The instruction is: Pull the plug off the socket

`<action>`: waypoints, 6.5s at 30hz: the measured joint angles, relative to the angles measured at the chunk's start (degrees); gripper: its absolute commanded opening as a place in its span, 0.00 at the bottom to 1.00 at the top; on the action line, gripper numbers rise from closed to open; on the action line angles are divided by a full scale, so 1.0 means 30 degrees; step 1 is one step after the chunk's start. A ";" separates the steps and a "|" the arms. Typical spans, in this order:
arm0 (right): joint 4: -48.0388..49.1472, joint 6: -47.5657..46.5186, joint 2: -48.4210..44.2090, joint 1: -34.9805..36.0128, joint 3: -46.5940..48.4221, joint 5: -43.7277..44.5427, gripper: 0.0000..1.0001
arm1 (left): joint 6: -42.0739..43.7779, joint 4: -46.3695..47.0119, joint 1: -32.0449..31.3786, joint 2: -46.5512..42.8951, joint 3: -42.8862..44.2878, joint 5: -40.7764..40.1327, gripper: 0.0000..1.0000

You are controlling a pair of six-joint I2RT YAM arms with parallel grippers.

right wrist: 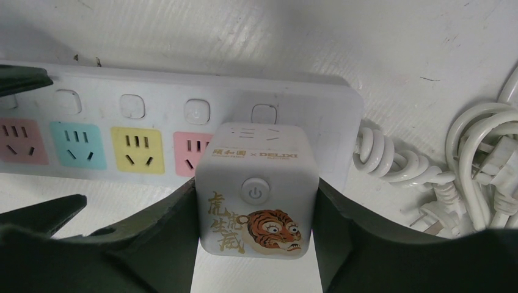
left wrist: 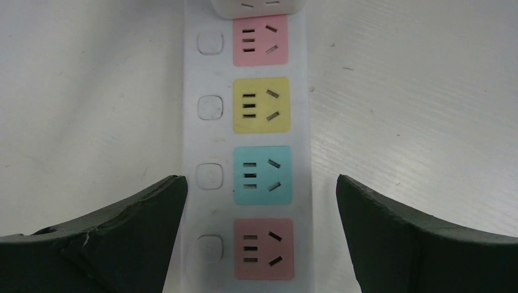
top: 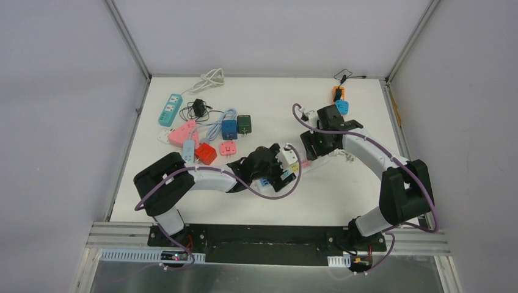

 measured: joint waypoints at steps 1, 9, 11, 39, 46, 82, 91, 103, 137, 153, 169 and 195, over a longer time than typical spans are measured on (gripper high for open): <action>0.0022 0.0000 -0.0015 -0.0015 -0.0015 -0.0022 0.00 | 0.0204 0.0015 0.0000 0.0117 0.0036 -0.0270 0.95; 0.0080 0.0007 -0.0036 -0.0117 -0.0058 -0.0153 0.00 | 0.1122 0.0430 0.0029 0.0903 0.0284 -0.0933 0.89; 0.0117 0.0007 -0.0058 -0.0153 -0.0087 -0.0211 0.00 | 0.1122 0.0561 0.0022 0.1158 0.0364 -0.0962 0.88; 0.1188 0.0954 -0.1027 -0.0648 -0.1086 0.0459 0.00 | 0.1406 0.1326 -0.0109 0.2047 0.1013 -0.0889 0.39; 0.1217 0.0787 -0.1042 -0.0743 -0.1100 -0.0189 0.00 | 0.1326 0.1450 -0.0109 0.2127 0.1056 -0.0699 0.39; 0.0597 0.1290 -0.1035 0.0051 -0.0882 0.1872 0.00 | 0.0423 0.2251 0.0051 0.2616 0.1166 -0.0080 0.38; 0.0605 0.1275 -0.1246 -0.1086 -0.1086 -0.0328 0.00 | 0.0117 0.2565 0.0284 0.2776 0.1166 0.0197 0.37; -0.0335 0.1545 -0.0889 0.0576 -0.0408 0.2732 0.00 | 0.0015 0.2623 0.0284 0.2827 0.1166 0.0270 0.37; -0.1399 0.1377 -0.0393 -0.0423 0.0503 0.0372 0.00 | -0.0393 0.2856 0.0408 0.3133 0.1290 0.0991 0.37; -0.2339 0.0539 -0.1435 -0.0211 0.0590 0.0503 0.00 | -0.0852 0.2994 0.0408 0.3344 0.1428 0.1137 0.36; -0.3264 0.1078 -0.1610 0.0095 0.1814 -0.2353 0.00 | -0.0976 0.2994 0.0415 0.3344 0.1428 0.1137 0.37; -0.2696 0.2754 -0.1392 -0.4619 0.1858 -1.1795 0.00 | -0.1836 -0.2499 0.0663 -0.1588 0.2091 0.1071 0.99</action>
